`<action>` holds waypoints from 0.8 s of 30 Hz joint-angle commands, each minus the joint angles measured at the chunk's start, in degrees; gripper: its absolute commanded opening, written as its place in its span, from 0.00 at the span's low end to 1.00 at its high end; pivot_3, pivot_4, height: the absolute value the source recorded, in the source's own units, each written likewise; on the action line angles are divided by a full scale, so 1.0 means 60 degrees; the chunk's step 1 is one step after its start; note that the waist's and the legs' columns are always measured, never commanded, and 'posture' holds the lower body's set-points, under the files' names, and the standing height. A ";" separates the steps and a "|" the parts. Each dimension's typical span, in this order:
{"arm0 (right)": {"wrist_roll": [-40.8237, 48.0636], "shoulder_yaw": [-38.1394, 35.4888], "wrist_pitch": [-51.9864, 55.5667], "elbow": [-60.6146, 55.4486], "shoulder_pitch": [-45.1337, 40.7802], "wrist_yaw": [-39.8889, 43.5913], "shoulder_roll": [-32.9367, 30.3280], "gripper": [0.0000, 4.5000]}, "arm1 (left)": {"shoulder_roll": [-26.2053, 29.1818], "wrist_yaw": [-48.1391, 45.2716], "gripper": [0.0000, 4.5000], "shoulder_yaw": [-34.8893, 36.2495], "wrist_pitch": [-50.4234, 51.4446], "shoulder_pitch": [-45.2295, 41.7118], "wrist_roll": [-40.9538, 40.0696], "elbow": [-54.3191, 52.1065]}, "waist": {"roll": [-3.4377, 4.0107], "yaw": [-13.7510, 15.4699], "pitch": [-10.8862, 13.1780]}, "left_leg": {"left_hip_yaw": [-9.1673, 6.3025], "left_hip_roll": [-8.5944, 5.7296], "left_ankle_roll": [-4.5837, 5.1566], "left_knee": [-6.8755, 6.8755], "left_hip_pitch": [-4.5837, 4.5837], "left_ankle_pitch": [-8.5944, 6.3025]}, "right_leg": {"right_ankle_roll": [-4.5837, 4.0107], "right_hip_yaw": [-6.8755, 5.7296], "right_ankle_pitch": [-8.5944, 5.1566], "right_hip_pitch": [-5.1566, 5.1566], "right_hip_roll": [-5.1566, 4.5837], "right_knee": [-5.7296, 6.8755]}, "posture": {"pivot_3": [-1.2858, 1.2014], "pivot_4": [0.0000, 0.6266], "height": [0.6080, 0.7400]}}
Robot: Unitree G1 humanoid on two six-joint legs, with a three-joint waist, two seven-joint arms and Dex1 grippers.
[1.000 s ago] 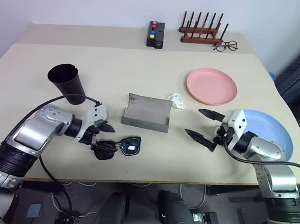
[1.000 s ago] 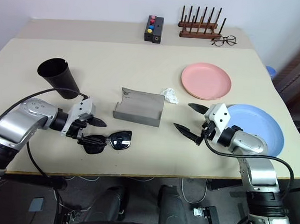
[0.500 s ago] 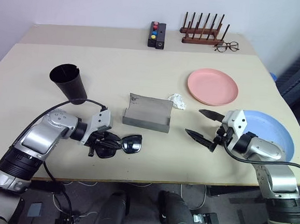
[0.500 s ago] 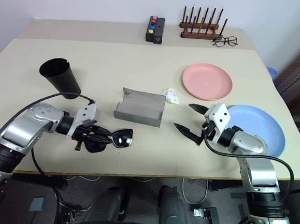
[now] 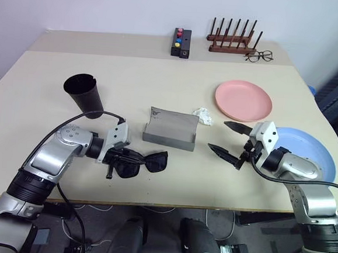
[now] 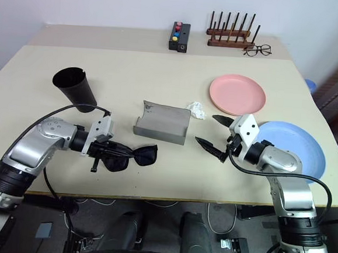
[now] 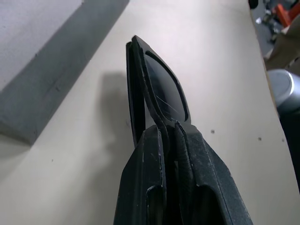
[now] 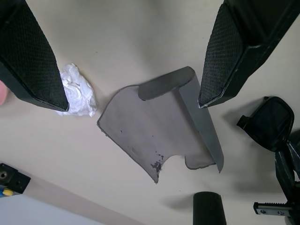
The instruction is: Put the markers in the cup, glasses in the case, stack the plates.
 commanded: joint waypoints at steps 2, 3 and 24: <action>0.0151 -0.0222 -0.0009 -0.0390 -0.0248 -0.0045 -0.0117 1.00 | -0.0147 0.0538 0.00 -0.0062 0.0246 0.0082 0.0242 0.0193 | -0.0001 -0.0005 0.0000 | -0.0001 0.0000 0.0000 0.0000 0.0001 0.0000 | 0.0000 0.0000 0.0000 0.0000 0.0000 0.0000 | 0.52 0.24 1.00; 0.0152 -0.0221 -0.0002 -0.0389 -0.0257 -0.0041 -0.0117 1.00 | -0.0160 0.0527 0.00 -0.0036 0.0263 0.0050 0.0213 0.0171 | 0.0000 -0.0013 0.0000 | -0.0001 0.0002 0.0000 0.0000 0.0000 0.0000 | 0.0000 0.0000 -0.0001 0.0000 0.0000 -0.0002 | 0.52 0.24 1.00; 0.0078 -0.0199 -0.0138 -0.0129 -0.0384 -0.0013 -0.0061 1.00 | -0.0519 -0.0454 0.00 0.0344 0.1482 -0.2988 -0.1079 0.0807 | -0.0037 -0.0077 0.0026 | 0.0003 -0.0007 0.0002 -0.0045 -0.0074 -0.0001 | -0.0014 -0.0009 0.0014 -0.0093 0.0031 0.0004 | 0.52 0.24 1.00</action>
